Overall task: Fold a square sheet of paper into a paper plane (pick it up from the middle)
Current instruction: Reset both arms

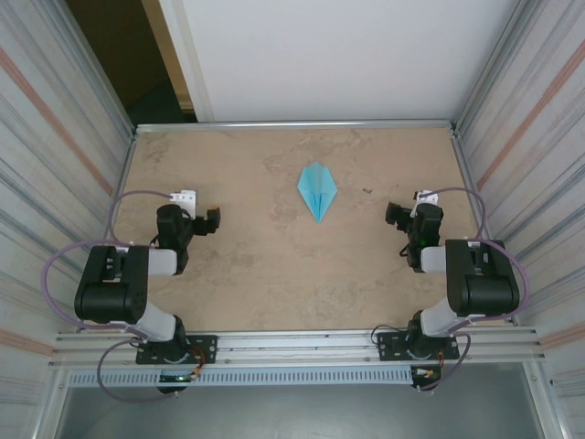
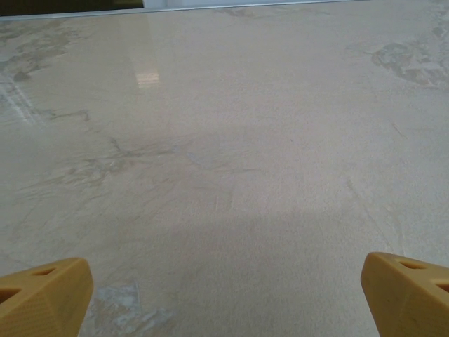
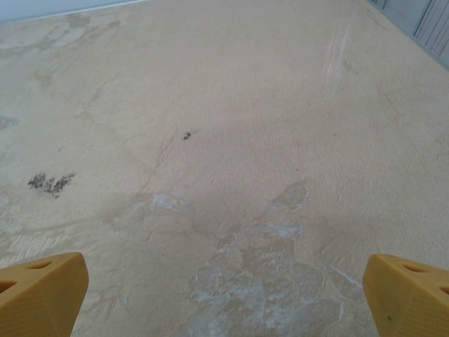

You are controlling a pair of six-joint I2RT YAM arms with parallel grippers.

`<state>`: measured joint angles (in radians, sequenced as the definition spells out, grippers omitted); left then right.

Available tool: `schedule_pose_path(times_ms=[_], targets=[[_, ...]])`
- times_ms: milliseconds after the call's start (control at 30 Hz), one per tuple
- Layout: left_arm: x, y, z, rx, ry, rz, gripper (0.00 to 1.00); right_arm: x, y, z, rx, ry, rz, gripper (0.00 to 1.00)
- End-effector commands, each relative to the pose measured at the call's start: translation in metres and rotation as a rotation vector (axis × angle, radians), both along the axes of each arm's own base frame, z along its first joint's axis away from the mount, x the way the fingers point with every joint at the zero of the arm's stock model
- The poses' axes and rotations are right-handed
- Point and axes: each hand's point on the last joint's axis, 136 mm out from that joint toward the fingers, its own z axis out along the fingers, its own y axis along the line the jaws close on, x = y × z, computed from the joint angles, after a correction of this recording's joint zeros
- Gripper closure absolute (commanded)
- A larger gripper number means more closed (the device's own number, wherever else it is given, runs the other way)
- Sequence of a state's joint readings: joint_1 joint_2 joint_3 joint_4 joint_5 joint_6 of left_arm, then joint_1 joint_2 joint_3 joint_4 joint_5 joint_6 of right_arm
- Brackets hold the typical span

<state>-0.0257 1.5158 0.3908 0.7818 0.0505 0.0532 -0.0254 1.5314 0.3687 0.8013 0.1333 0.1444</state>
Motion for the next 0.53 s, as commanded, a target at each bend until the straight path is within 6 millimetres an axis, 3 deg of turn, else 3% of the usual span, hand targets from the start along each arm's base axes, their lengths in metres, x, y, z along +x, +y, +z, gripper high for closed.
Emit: schedule_pose_path(times_ms=[0,433,500], targets=[[0.0076,0.0035,0.0110,0.027,-0.032,0.007,0.01,0.0088,-0.0001,0.0119,-0.028,-0.039,0.005,0.01],[0.0081,0.0040,0.0098,0.018,-0.025,0.002,0.01,0.0089,-0.0004,0.0124,-0.027,-0.041,0.004,0.01],[0.0081,0.0042,0.0101,0.021,-0.026,0.005,0.01,0.0075,0.0072,0.0126,-0.012,-0.052,0.056,0.01]])
